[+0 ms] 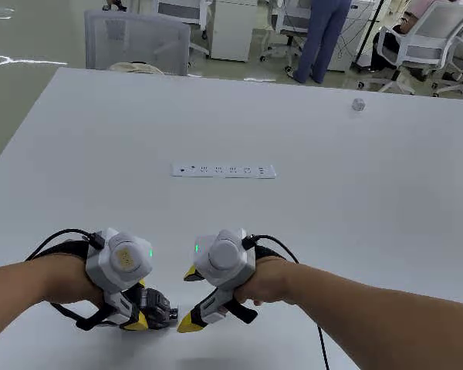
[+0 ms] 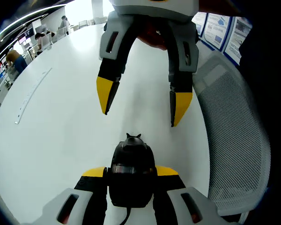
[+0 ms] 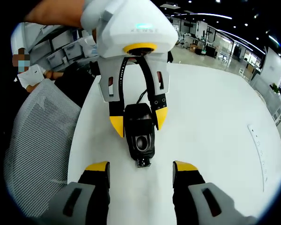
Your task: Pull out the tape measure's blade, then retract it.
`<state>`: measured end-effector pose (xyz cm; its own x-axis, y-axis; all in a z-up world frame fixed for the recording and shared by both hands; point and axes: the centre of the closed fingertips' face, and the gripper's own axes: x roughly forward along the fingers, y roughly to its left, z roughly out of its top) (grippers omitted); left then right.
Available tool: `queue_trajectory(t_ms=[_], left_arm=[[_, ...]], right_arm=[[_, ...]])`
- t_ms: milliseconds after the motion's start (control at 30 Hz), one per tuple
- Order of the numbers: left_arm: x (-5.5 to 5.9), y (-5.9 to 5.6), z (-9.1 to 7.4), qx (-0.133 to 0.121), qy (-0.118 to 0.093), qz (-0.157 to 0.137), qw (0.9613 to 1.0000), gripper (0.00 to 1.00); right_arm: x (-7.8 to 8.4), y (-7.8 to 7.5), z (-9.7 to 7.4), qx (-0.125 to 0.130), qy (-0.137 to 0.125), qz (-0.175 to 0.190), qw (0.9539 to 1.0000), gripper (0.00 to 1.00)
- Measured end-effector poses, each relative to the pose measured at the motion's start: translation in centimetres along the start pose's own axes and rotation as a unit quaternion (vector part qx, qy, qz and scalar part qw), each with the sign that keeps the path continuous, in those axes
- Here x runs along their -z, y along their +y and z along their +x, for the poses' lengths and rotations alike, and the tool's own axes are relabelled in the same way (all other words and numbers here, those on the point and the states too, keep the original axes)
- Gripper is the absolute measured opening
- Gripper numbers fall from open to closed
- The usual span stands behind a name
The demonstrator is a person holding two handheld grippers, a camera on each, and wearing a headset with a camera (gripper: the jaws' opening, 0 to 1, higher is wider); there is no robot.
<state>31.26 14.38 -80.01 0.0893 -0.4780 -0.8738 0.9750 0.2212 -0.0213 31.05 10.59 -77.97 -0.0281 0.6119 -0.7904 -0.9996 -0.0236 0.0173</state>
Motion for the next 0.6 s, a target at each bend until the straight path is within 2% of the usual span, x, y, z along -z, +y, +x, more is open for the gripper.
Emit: queue_trajectory(t_ms=[67, 367, 467, 600], left_arm=[[0.0, 0.1, 0.0, -0.003, -0.014, -0.012, 0.9998, 0.34], [0.0, -0.2, -0.1, 0.007, -0.017, 0.008, 0.9998, 0.34], [0.0, -0.2, -0.1, 0.004, -0.026, 0.001, 0.9997, 0.34], [-0.1, -0.1, -0.1, 0.003, -0.032, -0.002, 0.9995, 0.34]], right_arm=[[0.2, -0.1, 0.3, -0.001, 0.005, -0.004, 1.0, 0.53], [0.5, -0.1, 1.2, -0.009, 0.025, -0.02, 0.9995, 0.44], [0.6, -0.2, 1.7, -0.004, 0.033, -0.017, 0.9993, 0.43], [1.5, 0.1, 2.8, -0.01, 0.058, -0.035, 0.9976, 0.36]])
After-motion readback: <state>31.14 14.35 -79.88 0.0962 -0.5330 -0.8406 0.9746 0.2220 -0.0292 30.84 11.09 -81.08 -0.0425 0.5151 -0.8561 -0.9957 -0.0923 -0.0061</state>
